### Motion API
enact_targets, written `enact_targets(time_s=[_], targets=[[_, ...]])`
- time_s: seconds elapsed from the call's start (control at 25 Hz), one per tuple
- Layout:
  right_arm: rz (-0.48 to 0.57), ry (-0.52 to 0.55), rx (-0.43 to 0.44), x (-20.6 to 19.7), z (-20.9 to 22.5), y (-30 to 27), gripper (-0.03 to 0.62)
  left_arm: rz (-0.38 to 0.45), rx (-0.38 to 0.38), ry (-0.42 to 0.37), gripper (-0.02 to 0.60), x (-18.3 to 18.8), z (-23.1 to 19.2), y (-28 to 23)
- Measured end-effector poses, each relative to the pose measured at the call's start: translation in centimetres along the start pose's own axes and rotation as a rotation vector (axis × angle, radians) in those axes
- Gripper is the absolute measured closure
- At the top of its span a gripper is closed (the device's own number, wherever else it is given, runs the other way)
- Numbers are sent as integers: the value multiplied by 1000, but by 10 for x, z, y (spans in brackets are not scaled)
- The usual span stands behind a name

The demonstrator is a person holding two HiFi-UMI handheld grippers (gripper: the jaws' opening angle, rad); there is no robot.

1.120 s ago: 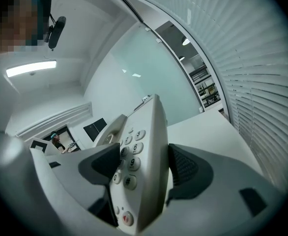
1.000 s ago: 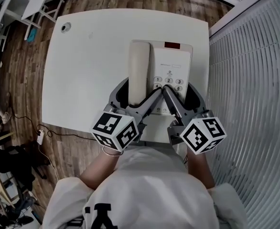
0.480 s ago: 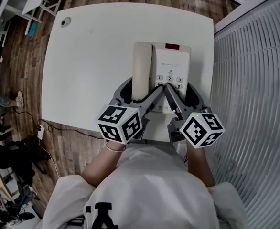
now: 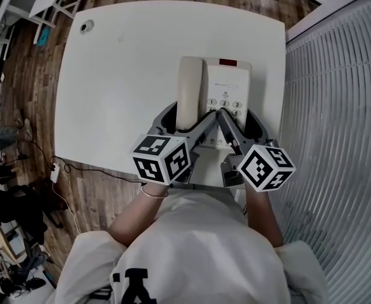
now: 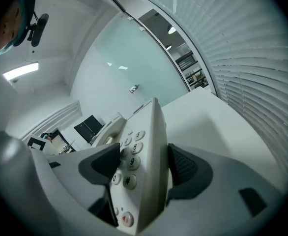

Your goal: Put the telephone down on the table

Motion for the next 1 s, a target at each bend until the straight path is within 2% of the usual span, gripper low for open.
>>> enact_targets(time_s=[0.56,1.0], targets=[[-55,-102,-14,-15,16,-10,272,-84,47,6,189,-11,-8,-12],[-83,-128,-28,-17,23,-17,272,-110,70,33,190,-13,-13,-20]])
Point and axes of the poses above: the fingertips, and each gripper's own axes: y backward along the fingers, z to its right, x out of its top, the point moved 4 cm from there along y, backward along the fingers, and after that the axes turned 8 degrees about -z, right-handed, at the moved point
